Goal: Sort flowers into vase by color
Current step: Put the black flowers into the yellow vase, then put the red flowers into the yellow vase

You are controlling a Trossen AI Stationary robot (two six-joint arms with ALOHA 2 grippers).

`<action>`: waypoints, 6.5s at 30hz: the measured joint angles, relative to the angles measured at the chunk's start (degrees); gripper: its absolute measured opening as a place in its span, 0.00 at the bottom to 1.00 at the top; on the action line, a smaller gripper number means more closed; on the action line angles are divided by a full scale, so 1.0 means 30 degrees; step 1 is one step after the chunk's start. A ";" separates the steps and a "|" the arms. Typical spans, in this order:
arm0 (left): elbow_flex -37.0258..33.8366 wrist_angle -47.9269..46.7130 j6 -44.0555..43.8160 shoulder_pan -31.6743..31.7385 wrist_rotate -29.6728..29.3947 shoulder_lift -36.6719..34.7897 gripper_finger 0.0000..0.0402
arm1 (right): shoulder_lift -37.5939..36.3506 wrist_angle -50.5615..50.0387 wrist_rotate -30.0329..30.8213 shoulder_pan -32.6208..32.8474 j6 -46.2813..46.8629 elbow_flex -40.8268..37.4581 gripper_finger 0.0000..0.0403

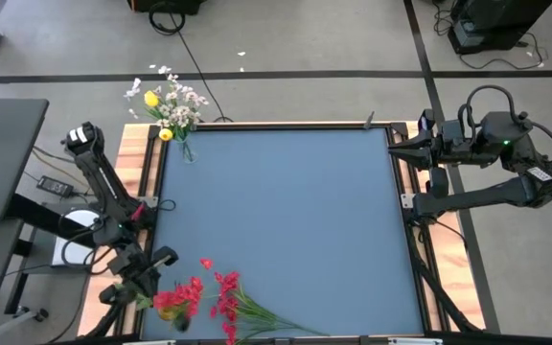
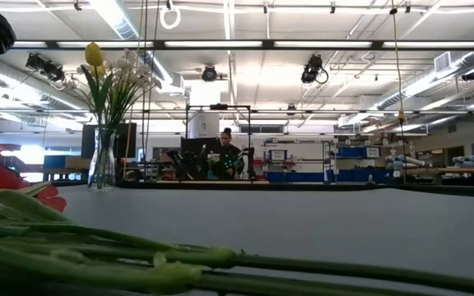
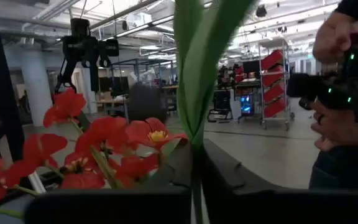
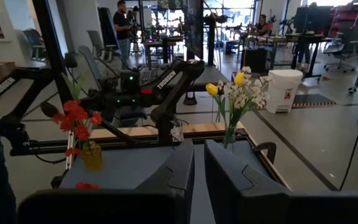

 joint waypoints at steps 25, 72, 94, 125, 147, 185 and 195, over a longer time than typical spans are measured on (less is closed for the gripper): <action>0.0588 -0.2544 -0.2191 -0.1476 0.1078 -0.2054 0.02 | 0.0006 0.0006 0.0006 -0.0004 0.0000 0.0000 0.12; -0.2643 -0.4142 -0.2436 -0.1231 0.0235 -0.4926 0.24 | -0.0001 0.0006 -0.0001 0.0000 -0.0001 0.0000 0.12; 0.1680 -1.4506 -0.2423 -0.1217 -0.0027 -0.7540 0.91 | 0.0001 -0.0001 0.0001 -0.0002 -0.0003 0.0000 0.12; 0.3701 -2.3659 -0.2503 -0.0779 0.3760 -0.5016 0.91 | 0.0006 0.0006 0.0003 -0.0004 -0.0004 0.0000 0.12; 1.1644 -3.6040 -1.3581 -0.0087 0.3986 -0.4807 0.91 | 0.0006 0.0006 0.0005 -0.0007 -0.0007 0.0000 0.12; 2.4727 -2.4950 0.0504 1.3576 -0.4215 0.4927 0.73 | 0.0006 0.0013 0.0006 -0.0003 0.0000 0.0000 0.12; 2.4717 -2.4162 -0.1905 1.6910 -0.4160 0.7305 0.73 | 0.0006 0.0436 0.0006 -0.0006 -0.0103 0.0000 0.12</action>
